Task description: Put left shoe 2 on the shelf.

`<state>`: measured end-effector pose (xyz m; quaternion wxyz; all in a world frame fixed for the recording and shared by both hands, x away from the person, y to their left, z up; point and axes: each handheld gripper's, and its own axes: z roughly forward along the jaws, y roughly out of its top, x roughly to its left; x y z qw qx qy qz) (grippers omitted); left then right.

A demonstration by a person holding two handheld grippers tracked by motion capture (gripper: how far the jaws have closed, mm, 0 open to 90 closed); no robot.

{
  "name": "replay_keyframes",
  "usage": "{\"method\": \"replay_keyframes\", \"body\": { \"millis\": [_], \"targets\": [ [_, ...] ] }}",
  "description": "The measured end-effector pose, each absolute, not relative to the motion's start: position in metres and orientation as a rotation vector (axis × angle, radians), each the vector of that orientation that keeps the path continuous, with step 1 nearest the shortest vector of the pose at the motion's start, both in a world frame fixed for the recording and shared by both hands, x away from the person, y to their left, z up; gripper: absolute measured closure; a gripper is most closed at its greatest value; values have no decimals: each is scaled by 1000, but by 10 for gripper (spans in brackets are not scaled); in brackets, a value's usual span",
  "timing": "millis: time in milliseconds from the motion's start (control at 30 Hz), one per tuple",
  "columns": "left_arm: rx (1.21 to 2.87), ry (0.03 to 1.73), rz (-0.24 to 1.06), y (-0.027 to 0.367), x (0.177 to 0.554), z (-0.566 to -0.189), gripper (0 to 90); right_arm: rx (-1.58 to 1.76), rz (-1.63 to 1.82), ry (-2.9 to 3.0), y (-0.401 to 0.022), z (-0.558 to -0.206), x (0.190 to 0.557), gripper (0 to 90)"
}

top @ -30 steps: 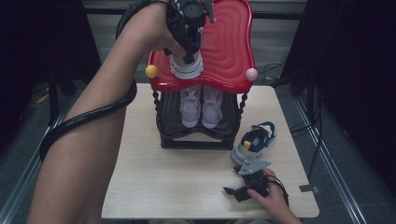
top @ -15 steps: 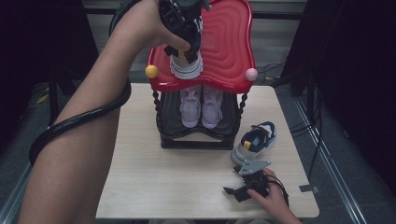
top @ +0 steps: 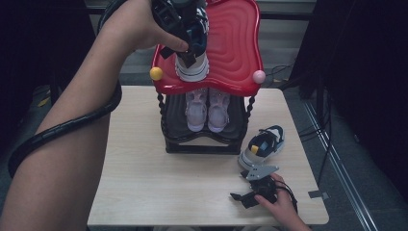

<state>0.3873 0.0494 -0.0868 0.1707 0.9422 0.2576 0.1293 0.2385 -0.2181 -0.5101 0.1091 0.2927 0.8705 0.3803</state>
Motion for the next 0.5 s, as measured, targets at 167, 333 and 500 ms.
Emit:
{"method": "replay_keyframes", "body": {
  "millis": [167,333,500],
  "targets": [
    [2674,736,361,55,386,-86,267,861,1118,2560,-218,-510,238,131],
    [2683,758,351,61,384,-87,263,861,1118,2560,-218,-510,238,131],
    [2697,778,331,68,382,-91,262,862,1118,2559,-218,-510,239,131]
  ]
}}
